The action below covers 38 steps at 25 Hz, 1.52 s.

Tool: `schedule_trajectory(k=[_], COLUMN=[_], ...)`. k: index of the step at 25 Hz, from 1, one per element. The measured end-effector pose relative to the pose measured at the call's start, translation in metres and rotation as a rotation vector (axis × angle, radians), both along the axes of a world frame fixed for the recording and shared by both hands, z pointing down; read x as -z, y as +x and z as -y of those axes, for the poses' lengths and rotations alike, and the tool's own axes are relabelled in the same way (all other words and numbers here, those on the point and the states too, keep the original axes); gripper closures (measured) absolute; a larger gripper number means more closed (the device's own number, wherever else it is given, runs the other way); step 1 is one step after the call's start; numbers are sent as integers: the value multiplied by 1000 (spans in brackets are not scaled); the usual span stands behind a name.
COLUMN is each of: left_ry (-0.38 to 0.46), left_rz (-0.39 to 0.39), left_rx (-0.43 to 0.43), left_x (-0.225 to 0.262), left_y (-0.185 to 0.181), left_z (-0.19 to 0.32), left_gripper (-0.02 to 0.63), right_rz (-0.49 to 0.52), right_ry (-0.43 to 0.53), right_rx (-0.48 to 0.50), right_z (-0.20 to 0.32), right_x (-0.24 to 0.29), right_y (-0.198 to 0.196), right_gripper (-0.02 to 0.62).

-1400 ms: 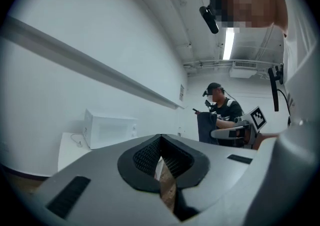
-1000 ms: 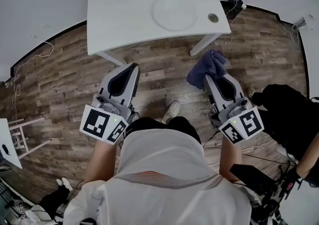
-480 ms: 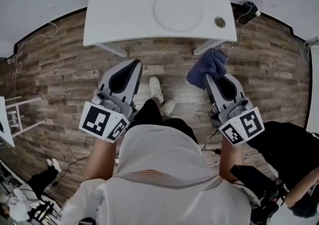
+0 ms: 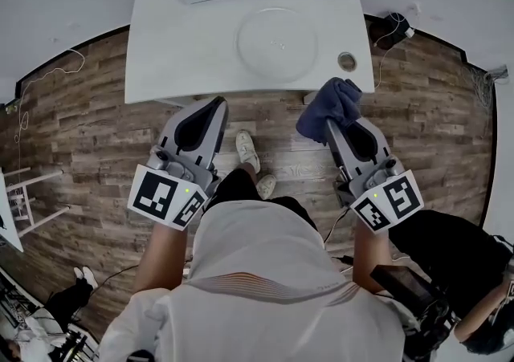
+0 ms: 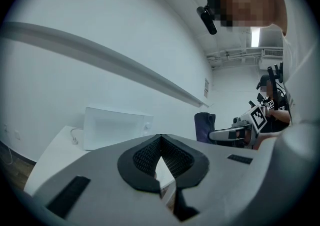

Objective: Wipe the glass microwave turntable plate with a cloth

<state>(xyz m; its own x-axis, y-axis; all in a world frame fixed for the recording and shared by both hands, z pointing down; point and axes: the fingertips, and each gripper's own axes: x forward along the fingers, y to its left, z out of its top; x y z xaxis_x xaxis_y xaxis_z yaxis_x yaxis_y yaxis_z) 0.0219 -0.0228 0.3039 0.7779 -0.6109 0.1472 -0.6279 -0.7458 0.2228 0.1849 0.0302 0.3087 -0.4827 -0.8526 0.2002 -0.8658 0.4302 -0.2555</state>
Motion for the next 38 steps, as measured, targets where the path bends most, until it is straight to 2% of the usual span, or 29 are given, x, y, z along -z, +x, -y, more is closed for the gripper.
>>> schedule_trajectory(k=[8, 18, 24, 27, 32, 38], left_ry=[-35, -56, -90, -109, -143, -206], left_rz=[5, 0, 5, 13, 38, 42], left_rx=[11, 65, 155, 204, 278, 323], left_x=[-19, -34, -48, -58, -73, -94], left_y=[-8, -17, -14, -14, -25, -41], left_z=[87, 137, 154, 158, 164, 159], left_gripper=[597, 595, 596, 596, 596, 596], right_rz=[-10, 21, 81, 119, 156, 73], right_ry=[-43, -106, -165, -235, -414, -596], right_rx=[24, 65, 121, 173, 277, 333], right_z=[94, 154, 199, 217, 244, 267], right_x=[-12, -29, -49, -68, -127, -207], right_y=[-12, -23, -22, -30, -63, -98], right_gripper=[532, 532, 532, 532, 532, 532])
